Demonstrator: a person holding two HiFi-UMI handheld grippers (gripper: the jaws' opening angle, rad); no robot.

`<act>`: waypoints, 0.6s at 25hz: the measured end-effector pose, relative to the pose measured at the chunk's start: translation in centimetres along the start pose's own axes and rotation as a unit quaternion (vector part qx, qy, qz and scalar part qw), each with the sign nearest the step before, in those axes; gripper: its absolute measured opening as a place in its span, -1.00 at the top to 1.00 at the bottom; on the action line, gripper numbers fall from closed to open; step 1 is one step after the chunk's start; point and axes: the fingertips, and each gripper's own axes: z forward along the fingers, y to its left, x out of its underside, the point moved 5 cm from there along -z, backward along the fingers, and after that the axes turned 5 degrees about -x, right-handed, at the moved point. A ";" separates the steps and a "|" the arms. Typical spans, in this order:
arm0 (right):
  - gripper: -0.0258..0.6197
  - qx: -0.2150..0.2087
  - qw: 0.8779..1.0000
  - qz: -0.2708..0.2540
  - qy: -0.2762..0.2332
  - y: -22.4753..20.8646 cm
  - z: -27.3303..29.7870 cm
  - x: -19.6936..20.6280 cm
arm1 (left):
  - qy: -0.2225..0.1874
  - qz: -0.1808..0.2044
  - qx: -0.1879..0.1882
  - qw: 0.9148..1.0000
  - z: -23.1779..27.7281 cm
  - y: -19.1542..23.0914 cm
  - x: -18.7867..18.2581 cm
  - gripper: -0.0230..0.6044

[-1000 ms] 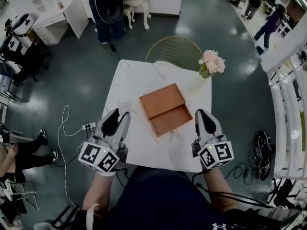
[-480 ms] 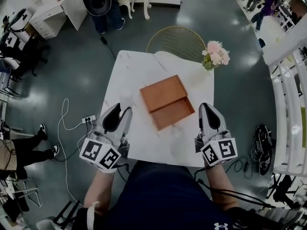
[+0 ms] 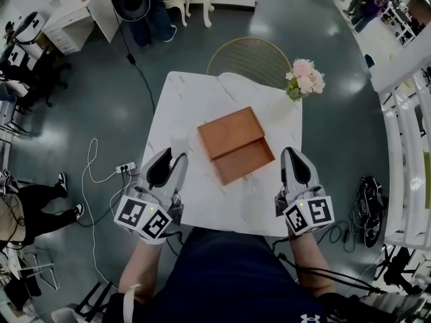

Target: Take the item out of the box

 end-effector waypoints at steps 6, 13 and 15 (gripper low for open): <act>0.92 -0.003 1.000 0.002 0.003 0.2 0.2 0.1 | 0.002 -0.001 0.001 1.000 0.0 0.1 0.1 0.45; 0.92 -0.004 1.000 0.005 0.004 0.3 0.2 0.2 | 0.002 0.001 0.004 1.000 0.0 0.2 0.1 0.45; 0.92 -0.004 1.000 0.005 0.004 0.3 0.2 0.2 | 0.003 -0.001 0.002 1.000 0.0 0.2 0.2 0.45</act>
